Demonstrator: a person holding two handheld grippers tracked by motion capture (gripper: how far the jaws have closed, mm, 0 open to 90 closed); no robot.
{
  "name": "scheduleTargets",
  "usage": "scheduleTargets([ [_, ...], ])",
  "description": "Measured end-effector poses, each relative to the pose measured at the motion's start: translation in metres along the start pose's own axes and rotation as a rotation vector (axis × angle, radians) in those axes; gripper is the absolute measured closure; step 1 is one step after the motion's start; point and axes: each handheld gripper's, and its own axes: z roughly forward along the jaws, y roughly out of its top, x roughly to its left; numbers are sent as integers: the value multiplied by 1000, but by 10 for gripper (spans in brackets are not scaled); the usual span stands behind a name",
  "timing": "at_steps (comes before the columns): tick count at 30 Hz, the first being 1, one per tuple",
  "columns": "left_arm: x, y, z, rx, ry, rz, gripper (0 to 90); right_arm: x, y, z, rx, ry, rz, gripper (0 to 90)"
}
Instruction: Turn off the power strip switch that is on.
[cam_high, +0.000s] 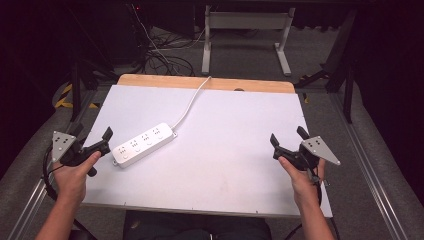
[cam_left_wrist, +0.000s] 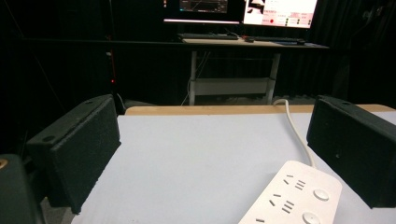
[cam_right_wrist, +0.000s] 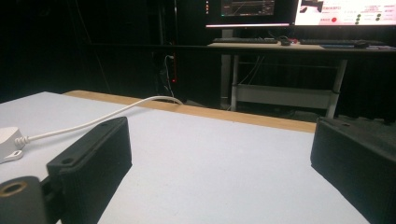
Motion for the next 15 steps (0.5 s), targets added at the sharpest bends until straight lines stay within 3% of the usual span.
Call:
scheduleTargets([
  [9, 1, 1, -1, -9, 6, -5, 56, 2, 0, 1, 1, 7, -9, 60],
  [15, 2, 2, -3, -35, 12, -5, 146, 3, 0, 2, 6, 10, -11, 60],
])
